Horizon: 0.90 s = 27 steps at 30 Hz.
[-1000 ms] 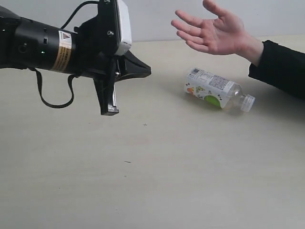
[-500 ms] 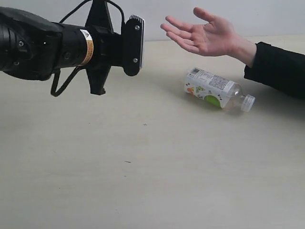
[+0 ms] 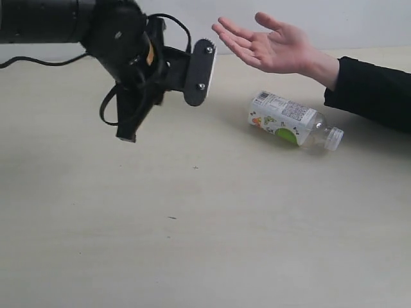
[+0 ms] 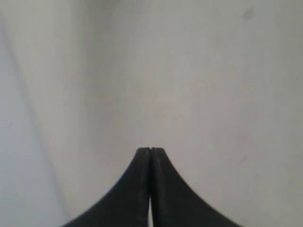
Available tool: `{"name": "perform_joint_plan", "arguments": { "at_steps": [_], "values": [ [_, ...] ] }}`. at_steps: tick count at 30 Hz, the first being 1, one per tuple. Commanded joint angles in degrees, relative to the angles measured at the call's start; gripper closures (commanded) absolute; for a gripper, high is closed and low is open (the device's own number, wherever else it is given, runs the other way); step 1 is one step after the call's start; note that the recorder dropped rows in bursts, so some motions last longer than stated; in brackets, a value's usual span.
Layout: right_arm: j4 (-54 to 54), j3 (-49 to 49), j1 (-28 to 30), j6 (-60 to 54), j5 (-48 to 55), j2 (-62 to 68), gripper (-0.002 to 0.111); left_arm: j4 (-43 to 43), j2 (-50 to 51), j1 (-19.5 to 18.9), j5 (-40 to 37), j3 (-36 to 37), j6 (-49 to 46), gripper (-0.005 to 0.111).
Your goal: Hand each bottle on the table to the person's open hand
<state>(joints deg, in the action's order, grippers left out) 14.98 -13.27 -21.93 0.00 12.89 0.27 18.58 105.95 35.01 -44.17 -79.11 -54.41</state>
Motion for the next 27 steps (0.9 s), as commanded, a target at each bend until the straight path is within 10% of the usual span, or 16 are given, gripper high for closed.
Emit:
{"name": "perform_joint_plan", "arguments": {
  "at_steps": [1, 9, 27],
  "values": [
    [0.14, 0.21, -0.08, 0.00, -0.33, -0.27, 0.108, -24.06, 0.95, 0.50, -2.52, -4.53, -20.29, 0.107],
    [0.14, 0.21, -0.08, 0.00, -0.33, -0.27, 0.108, -47.72, 6.04, 0.59, -2.07, -9.18, -43.99, 0.107],
    [0.14, 0.21, -0.08, 0.00, -0.33, -0.27, 0.108, -41.75, 20.81, 2.42, -2.91, -27.71, -44.27, 0.107]
  ]
}}
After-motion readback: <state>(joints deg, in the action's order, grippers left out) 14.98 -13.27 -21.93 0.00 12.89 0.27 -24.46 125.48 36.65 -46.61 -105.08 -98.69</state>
